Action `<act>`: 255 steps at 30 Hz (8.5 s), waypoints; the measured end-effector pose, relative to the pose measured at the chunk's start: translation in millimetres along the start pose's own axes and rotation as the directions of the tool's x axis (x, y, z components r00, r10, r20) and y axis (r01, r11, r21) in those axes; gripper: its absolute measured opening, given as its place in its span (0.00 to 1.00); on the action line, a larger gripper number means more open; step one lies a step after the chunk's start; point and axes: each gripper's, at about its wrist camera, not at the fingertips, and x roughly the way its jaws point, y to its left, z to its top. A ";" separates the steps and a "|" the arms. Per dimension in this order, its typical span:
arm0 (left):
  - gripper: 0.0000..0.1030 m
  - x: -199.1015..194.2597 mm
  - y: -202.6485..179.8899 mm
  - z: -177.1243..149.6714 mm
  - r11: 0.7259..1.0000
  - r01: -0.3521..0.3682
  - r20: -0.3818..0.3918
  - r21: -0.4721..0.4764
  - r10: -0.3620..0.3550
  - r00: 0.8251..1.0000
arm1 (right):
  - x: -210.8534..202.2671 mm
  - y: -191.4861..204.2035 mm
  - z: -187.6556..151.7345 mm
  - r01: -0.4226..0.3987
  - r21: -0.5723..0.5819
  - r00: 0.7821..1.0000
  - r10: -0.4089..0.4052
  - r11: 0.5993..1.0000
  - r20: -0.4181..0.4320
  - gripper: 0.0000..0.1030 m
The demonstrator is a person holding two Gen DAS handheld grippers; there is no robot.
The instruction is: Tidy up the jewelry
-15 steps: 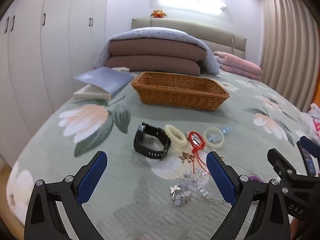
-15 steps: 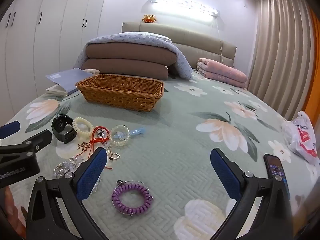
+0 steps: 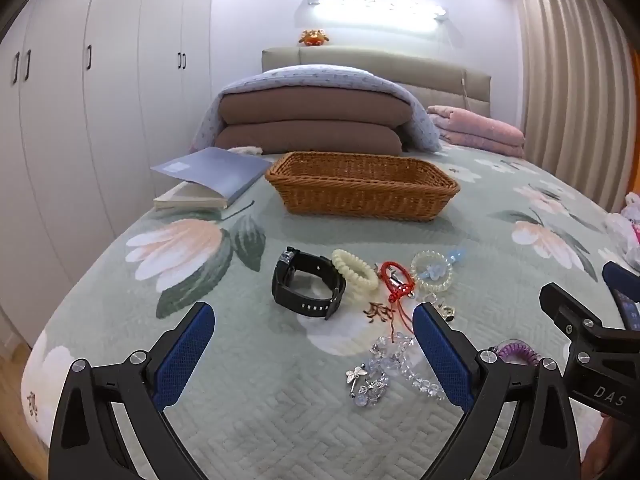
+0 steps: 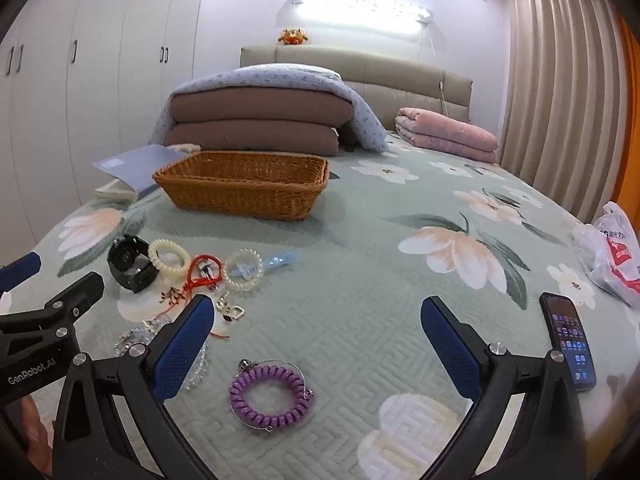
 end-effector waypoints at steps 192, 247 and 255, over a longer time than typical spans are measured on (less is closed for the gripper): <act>0.50 127.6 68.2 115.4 0.897 0.394 -0.184 -0.203 -0.430 0.884 | 91.7 -31.1 61.1 -0.269 0.140 0.937 0.293 0.953 -0.190 0.24; 0.48 164.6 29.5 36.4 0.971 0.211 -0.403 -0.110 -0.237 0.884 | 41.3 8.6 -35.5 -0.350 -0.048 0.873 0.307 0.935 -0.378 0.12; 0.11 158.5 32.0 35.2 0.964 0.240 -0.383 -0.113 -0.265 0.885 | 24.8 -5.9 -10.0 -0.477 0.082 0.841 0.482 0.875 -0.247 0.11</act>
